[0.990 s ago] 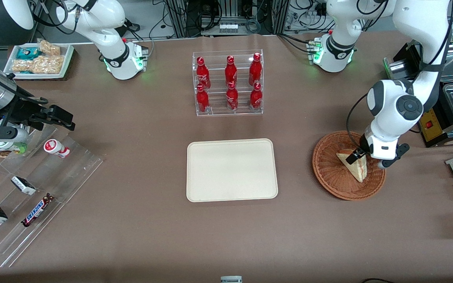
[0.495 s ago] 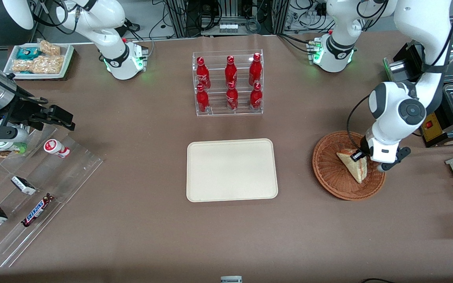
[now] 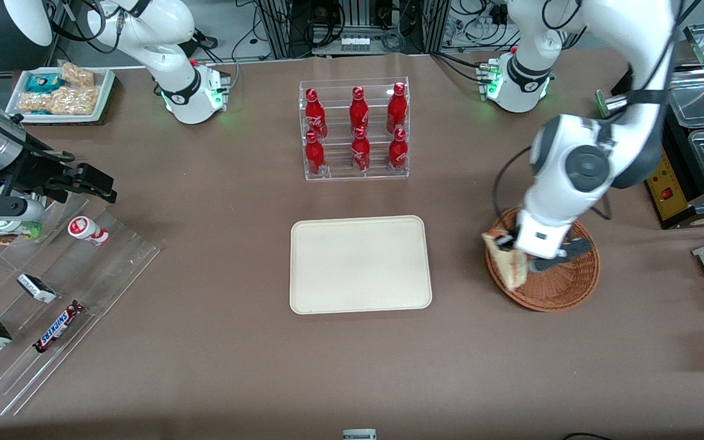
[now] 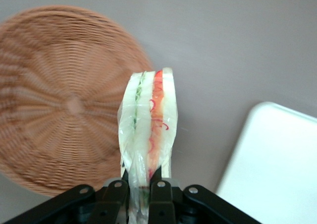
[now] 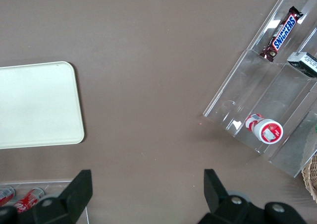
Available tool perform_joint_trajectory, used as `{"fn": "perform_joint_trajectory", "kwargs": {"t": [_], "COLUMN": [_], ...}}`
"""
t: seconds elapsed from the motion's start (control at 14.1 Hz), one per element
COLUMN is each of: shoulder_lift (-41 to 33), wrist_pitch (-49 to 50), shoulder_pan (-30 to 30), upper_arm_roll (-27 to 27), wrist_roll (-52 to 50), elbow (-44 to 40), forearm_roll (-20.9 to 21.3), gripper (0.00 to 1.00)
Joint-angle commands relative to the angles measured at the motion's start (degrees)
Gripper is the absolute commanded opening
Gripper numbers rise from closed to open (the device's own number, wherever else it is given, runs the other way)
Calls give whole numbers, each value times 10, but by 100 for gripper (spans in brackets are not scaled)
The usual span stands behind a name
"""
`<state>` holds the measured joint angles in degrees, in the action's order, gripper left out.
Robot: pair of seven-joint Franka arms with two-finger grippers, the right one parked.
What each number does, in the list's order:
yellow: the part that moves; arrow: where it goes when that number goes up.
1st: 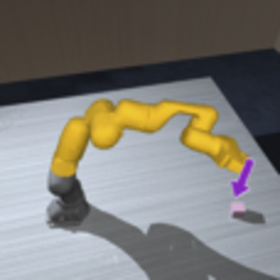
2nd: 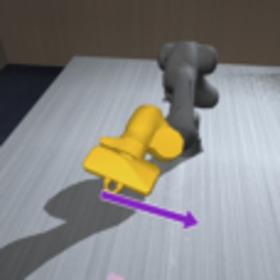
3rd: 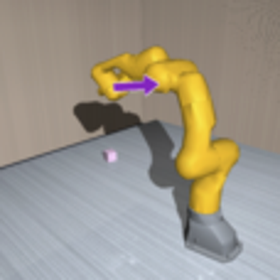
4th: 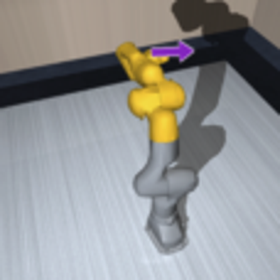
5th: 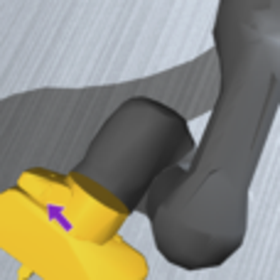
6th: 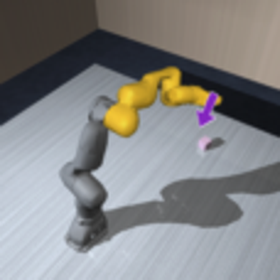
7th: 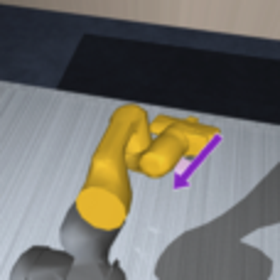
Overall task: Place sandwich from basket to tray
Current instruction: 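Lift the sandwich and carry it over the cream tray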
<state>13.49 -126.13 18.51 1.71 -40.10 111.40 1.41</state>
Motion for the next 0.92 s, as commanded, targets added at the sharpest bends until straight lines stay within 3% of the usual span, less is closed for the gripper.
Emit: {"fn": "perform_joint_trajectory", "kwargs": {"t": [0.0, 0.28, 0.64, 0.85], "shoulder_lift": [88, 175, 224, 248], "wrist_pitch": [9, -12, -89, -111], "shoulder_pan": [70, 150, 236, 257], "upper_arm_roll": [-7, -7, -14, -12], "wrist_roll": [-7, -59, -92, -134], "elbow": [-110, -206, -212, -217], "forearm_roll": [-5, 2, 8, 66], "gripper": [6, 6, 6, 6]}}
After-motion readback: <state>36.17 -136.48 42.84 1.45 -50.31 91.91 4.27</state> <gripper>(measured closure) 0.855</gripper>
